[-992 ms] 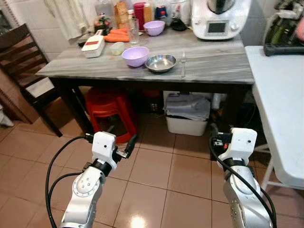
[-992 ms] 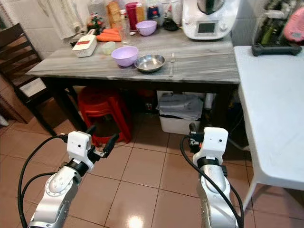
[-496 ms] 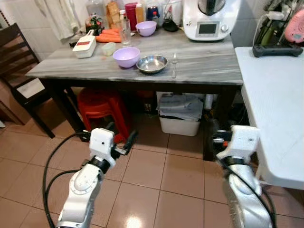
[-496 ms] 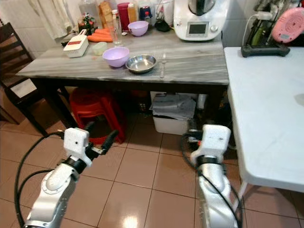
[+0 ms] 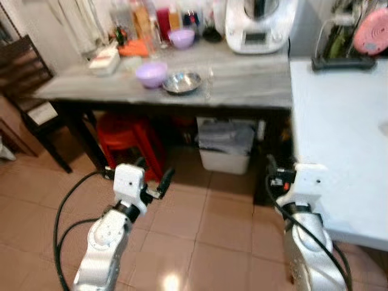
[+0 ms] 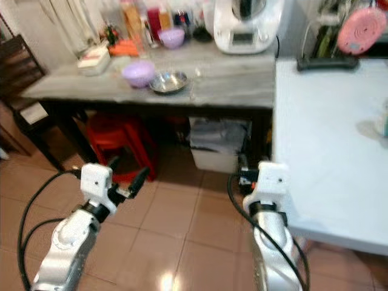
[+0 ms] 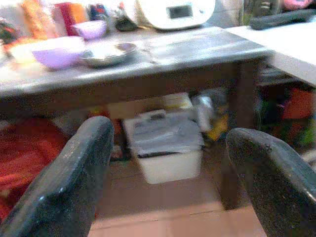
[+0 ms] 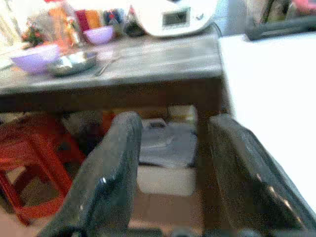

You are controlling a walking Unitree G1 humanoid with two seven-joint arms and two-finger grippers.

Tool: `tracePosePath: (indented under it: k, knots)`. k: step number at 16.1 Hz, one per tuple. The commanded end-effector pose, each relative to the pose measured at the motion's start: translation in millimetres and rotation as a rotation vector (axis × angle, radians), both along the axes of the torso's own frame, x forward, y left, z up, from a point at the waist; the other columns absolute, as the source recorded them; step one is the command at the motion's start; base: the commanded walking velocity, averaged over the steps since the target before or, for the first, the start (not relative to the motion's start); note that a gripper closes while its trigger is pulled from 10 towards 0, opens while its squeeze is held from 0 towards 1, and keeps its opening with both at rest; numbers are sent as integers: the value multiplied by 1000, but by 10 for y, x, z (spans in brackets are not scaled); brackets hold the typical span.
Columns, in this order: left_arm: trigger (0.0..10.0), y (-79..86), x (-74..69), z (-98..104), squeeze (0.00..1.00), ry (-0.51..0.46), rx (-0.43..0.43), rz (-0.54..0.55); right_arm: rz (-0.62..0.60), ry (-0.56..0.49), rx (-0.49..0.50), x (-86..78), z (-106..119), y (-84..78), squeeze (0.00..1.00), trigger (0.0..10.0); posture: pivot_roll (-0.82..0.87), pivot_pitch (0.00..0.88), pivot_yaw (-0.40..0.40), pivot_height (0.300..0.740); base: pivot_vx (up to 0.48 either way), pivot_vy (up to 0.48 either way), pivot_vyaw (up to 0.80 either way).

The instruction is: Setting the table

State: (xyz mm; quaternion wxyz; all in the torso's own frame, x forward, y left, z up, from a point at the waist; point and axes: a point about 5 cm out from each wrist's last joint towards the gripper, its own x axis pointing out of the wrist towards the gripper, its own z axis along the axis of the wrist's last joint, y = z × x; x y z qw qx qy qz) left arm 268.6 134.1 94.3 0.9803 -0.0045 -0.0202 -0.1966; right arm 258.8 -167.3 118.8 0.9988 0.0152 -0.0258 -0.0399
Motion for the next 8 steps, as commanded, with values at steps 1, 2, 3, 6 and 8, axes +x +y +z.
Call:
tracePosePath:
  k: [1, 2, 3, 6, 8]
  knots:
    - [10000, 57, 11, 31, 0, -9, 17, 8, 8, -19, 10, 15, 55, 28, 0, 10000, -66, 17, 129, 740, 0, -315, 0]
    - [10000, 54, 11, 30, 0, -8, 17, 8, 7, -19, 10, 17, 53, 26, 0, 10000, -66, 17, 129, 740, 0, -311, -406]
    - [10000, 45, 12, 28, 0, -6, 15, 6, 7, -18, 9, 20, 52, 22, 0, 10000, -68, 18, 128, 740, 0, -315, 0]
    - [10000, 41, 18, 26, 0, -3, 15, 2, 8, -18, 10, 25, 56, 28, 0, 10000, -68, 18, 128, 740, 0, -316, 0]
    - [10000, 39, 11, 21, 0, 0, 16, -2, 5, -16, 13, 20, 50, 32, 0, 10000, -68, 19, 130, 740, 0, -317, 0]
